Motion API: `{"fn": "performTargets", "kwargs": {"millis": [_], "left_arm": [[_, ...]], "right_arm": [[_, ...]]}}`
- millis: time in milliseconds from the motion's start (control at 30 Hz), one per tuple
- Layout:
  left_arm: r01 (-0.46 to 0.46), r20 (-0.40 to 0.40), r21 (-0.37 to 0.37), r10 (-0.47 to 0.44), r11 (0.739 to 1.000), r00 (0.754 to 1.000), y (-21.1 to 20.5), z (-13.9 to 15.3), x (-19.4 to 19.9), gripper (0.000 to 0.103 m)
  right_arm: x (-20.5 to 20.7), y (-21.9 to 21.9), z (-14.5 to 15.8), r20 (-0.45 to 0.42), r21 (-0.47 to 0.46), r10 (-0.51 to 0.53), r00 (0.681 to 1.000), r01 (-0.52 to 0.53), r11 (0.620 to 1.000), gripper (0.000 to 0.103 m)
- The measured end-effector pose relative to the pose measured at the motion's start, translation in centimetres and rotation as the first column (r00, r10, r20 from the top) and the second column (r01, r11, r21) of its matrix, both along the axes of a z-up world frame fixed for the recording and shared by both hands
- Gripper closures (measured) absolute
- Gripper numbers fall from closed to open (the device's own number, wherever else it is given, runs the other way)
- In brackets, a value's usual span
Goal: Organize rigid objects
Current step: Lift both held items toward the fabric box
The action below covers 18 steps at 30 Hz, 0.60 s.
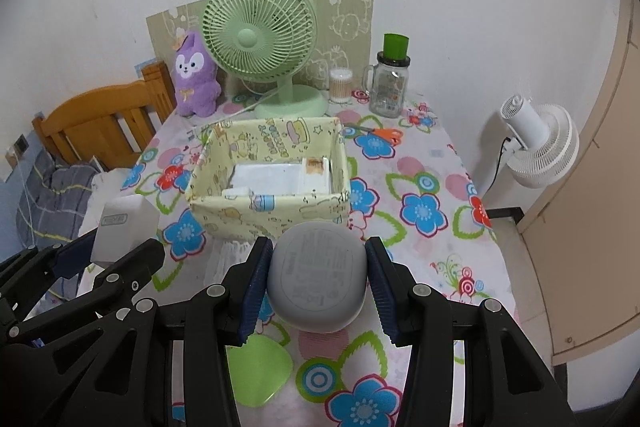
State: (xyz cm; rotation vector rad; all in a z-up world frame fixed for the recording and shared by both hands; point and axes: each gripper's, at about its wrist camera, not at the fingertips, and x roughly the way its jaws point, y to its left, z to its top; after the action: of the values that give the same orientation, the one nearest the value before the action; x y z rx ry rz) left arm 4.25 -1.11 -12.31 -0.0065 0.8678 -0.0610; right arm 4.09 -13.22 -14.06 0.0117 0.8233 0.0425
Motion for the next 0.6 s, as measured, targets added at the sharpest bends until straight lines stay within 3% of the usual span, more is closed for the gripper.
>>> {"fn": "performTargets", "kwargs": {"millis": [600], "left_arm": [[-0.011,0.0,-0.015,0.011,1.0,1.0,-0.9,1.1,3.7,0.058]], "right_arm": [[4.2,-0.9,1.1,-0.018,-0.005,0.012,1.0,-0.012,1.0,0.052]]}}
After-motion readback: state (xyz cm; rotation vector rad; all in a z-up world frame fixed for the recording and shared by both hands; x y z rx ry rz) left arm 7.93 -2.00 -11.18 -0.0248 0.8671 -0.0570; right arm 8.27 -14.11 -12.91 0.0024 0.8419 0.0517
